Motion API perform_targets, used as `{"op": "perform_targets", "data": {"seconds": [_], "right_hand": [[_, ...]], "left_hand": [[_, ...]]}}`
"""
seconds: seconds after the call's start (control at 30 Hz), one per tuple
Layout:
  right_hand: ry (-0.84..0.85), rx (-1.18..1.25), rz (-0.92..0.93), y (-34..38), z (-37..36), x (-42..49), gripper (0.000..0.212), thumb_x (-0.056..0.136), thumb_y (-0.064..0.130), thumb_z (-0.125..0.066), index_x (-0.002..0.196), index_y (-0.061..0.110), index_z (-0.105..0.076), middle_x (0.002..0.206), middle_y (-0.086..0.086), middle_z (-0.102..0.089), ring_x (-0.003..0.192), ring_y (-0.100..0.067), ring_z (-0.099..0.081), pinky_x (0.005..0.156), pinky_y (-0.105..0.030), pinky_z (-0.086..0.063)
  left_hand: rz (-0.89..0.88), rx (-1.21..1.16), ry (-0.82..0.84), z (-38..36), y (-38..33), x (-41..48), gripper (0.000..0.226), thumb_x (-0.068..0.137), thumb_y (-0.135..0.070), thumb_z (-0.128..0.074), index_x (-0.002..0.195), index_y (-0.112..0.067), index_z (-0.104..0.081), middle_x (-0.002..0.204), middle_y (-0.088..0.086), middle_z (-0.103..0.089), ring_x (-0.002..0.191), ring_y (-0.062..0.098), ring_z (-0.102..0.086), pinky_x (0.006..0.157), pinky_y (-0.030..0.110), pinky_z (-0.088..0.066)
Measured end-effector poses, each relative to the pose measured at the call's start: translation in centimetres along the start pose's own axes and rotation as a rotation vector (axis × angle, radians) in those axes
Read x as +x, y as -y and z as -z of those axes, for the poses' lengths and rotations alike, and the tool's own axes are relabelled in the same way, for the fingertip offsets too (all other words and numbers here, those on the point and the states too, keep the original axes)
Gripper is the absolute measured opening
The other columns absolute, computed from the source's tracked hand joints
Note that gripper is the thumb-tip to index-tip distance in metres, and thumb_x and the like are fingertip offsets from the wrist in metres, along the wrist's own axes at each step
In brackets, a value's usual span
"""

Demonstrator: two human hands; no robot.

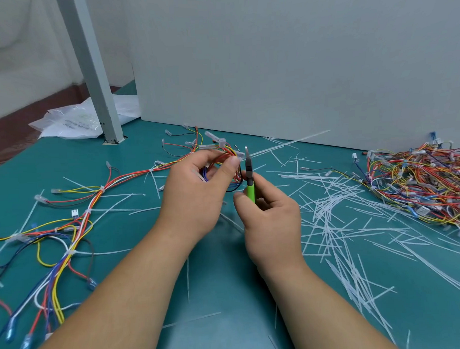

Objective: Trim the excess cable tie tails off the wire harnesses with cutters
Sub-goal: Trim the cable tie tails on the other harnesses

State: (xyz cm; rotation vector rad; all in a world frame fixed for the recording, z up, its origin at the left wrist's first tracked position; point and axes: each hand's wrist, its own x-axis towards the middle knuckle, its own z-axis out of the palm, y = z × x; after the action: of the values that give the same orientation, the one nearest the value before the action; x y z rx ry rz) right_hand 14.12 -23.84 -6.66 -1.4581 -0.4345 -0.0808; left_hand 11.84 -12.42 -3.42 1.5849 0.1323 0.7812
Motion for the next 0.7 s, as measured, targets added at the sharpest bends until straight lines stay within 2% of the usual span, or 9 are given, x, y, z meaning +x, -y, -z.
{"op": "perform_targets", "data": {"seconds": [0.07,0.13,0.2,0.3,0.43,0.57,0.63,0.7], "right_hand": [[0.002,0.017,-0.001,-0.07,0.05,0.09,0.024,0.088,0.002,-0.065,0.098,0.02,-0.076,0.069,0.001,-0.039,0.062,-0.014,-0.028,0.051,-0.022,-0.027],[0.0,0.02,-0.003,-0.23,0.11,0.21,0.024,0.088,-0.001,-0.064,0.1,0.016,-0.076,0.07,0.0,-0.042,0.063,-0.014,-0.03,0.052,-0.021,-0.028],[-0.023,-0.003,0.002,-0.42,0.11,0.29,0.025,0.085,0.004,-0.065,0.1,0.02,-0.077,0.07,0.002,-0.044,0.063,-0.013,-0.032,0.054,-0.021,-0.03],[-0.057,-0.05,0.004,-0.59,-0.04,0.37,0.025,0.081,0.015,-0.066,0.1,0.026,-0.077,0.073,0.001,-0.047,0.065,-0.015,-0.037,0.062,-0.028,-0.034],[-0.057,-0.093,0.035,-0.55,-0.05,0.31,0.022,0.081,0.018,-0.067,0.1,0.025,-0.075,0.073,0.001,-0.047,0.065,-0.015,-0.039,0.064,-0.031,-0.035],[-0.058,-0.138,0.079,-0.24,-0.11,0.09,0.025,0.08,0.016,-0.069,0.092,0.036,-0.076,0.074,0.008,-0.052,0.067,-0.01,-0.046,0.065,-0.022,-0.041],[-0.052,-0.147,0.084,-0.11,-0.12,0.01,0.026,0.079,0.015,-0.069,0.094,0.036,-0.077,0.073,0.011,-0.051,0.066,-0.009,-0.046,0.065,-0.019,-0.04],[-0.038,-0.138,0.063,-0.04,-0.13,-0.03,0.025,0.079,0.016,-0.069,0.098,0.03,-0.078,0.074,0.007,-0.05,0.066,-0.011,-0.045,0.065,-0.022,-0.039]], "left_hand": [[0.121,-0.045,0.025,-0.01,-0.07,-0.05,0.016,0.093,-0.024,-0.073,0.078,-0.026,-0.078,0.08,-0.012,-0.075,0.073,0.002,-0.06,0.071,0.013,-0.048],[0.241,-0.117,0.08,0.07,-0.17,-0.16,0.013,0.091,-0.031,-0.074,0.082,-0.025,-0.08,0.084,-0.006,-0.077,0.076,0.006,-0.062,0.073,0.019,-0.049],[0.316,-0.187,0.114,0.12,-0.32,-0.21,0.013,0.089,-0.032,-0.074,0.081,-0.024,-0.081,0.083,-0.004,-0.077,0.071,0.005,-0.062,0.064,0.015,-0.047],[0.35,-0.242,0.1,0.06,-0.45,-0.19,0.015,0.091,-0.024,-0.073,0.079,-0.018,-0.079,0.076,-0.003,-0.076,0.059,0.002,-0.06,0.054,0.01,-0.043],[0.358,-0.301,0.077,0.08,-0.53,-0.16,0.013,0.094,-0.018,-0.069,0.085,-0.013,-0.076,0.072,-0.003,-0.074,0.052,0.002,-0.058,0.051,0.01,-0.043],[0.37,-0.37,0.087,0.08,-0.67,-0.08,0.012,0.095,-0.017,-0.067,0.091,-0.012,-0.076,0.087,0.006,-0.076,0.067,0.011,-0.066,0.061,0.019,-0.05],[0.374,-0.37,0.085,0.09,-0.62,-0.05,0.011,0.095,-0.016,-0.066,0.094,-0.01,-0.076,0.091,0.009,-0.076,0.073,0.016,-0.067,0.067,0.024,-0.052],[0.343,-0.343,0.072,0.15,-0.46,-0.02,0.01,0.095,-0.013,-0.067,0.093,-0.01,-0.076,0.093,0.011,-0.075,0.079,0.02,-0.067,0.075,0.03,-0.056]]}}
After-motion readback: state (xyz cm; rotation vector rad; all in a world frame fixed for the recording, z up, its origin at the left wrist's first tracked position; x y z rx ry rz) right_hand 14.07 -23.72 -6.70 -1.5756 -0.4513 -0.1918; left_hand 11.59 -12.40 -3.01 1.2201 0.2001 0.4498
